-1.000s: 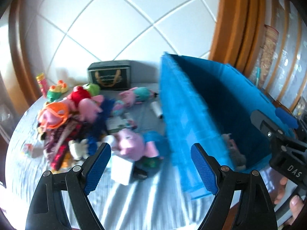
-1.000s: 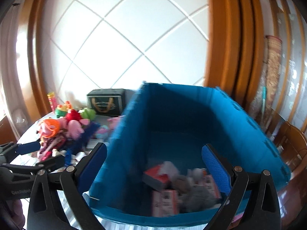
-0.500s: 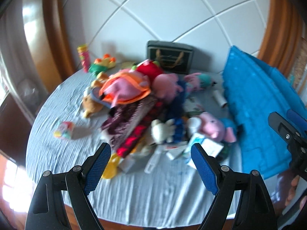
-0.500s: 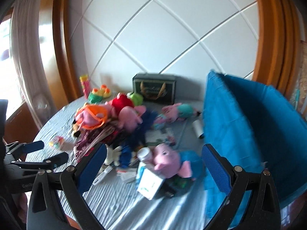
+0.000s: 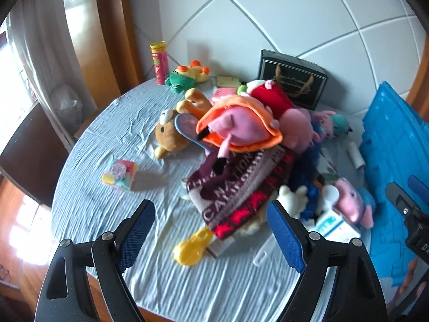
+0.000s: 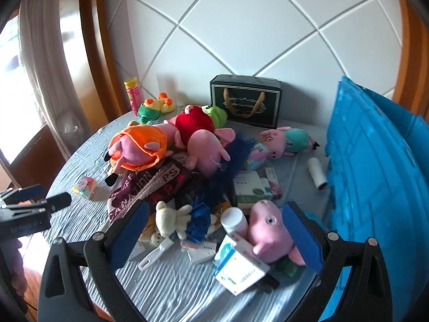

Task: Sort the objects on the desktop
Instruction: 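Move both tools back from the crate toward the toy pile, then grasp the red-shirted pig plush with the right tool while the left tool grasps the orange-shirted pig plush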

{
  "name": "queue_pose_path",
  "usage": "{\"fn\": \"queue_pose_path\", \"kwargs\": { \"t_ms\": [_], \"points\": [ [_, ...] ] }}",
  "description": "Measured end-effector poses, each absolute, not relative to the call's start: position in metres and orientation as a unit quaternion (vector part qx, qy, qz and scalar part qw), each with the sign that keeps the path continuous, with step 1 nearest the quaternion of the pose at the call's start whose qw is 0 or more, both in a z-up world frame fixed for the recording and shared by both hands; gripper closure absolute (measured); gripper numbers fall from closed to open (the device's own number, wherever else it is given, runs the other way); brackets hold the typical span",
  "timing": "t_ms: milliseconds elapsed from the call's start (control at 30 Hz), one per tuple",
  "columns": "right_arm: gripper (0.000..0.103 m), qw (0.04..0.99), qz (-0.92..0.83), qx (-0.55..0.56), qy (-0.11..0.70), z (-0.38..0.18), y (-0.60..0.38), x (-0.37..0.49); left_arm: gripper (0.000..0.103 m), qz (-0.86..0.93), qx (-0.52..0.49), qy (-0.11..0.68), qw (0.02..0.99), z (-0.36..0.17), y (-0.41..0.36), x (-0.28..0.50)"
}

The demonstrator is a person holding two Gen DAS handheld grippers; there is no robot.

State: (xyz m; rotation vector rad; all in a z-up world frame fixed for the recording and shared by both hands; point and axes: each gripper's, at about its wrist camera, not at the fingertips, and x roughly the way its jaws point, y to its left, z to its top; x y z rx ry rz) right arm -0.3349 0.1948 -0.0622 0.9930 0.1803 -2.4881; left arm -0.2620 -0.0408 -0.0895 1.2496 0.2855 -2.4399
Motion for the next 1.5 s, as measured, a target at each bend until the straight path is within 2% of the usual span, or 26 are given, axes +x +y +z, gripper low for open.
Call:
{"fn": "queue_pose_path", "kwargs": {
  "t_ms": [233,633,967,1067,1200,1500],
  "points": [
    [0.002,0.226,-0.891,0.385,0.081,-0.079,0.173,-0.366,0.017,-0.863,0.457,0.114,0.18,-0.1,-0.063,-0.301],
    [0.002,0.183,-0.892,0.407,0.069,-0.089,0.132,-0.408,0.017,-0.873,0.464,0.086,0.122,-0.092,-0.108,-0.402],
    [0.002,0.178,-0.876,0.437,0.093,-0.107,0.111,-0.467,0.017,-0.837,0.528,0.092,0.107,-0.131,-0.107,-0.482],
    [0.0,0.184,-0.87,0.447,0.1,-0.114,0.103,-0.489,0.014,-0.831,0.54,0.091,0.101,-0.143,-0.103,-0.495],
    [0.0,0.19,-0.86,0.461,0.11,-0.13,0.091,-0.515,0.004,-0.829,0.545,0.078,0.102,-0.153,-0.099,-0.504],
    [0.0,0.217,-0.834,0.491,0.125,-0.17,0.068,-0.551,0.001,-0.819,0.564,0.079,0.075,-0.184,-0.089,-0.521]
  ]
}}
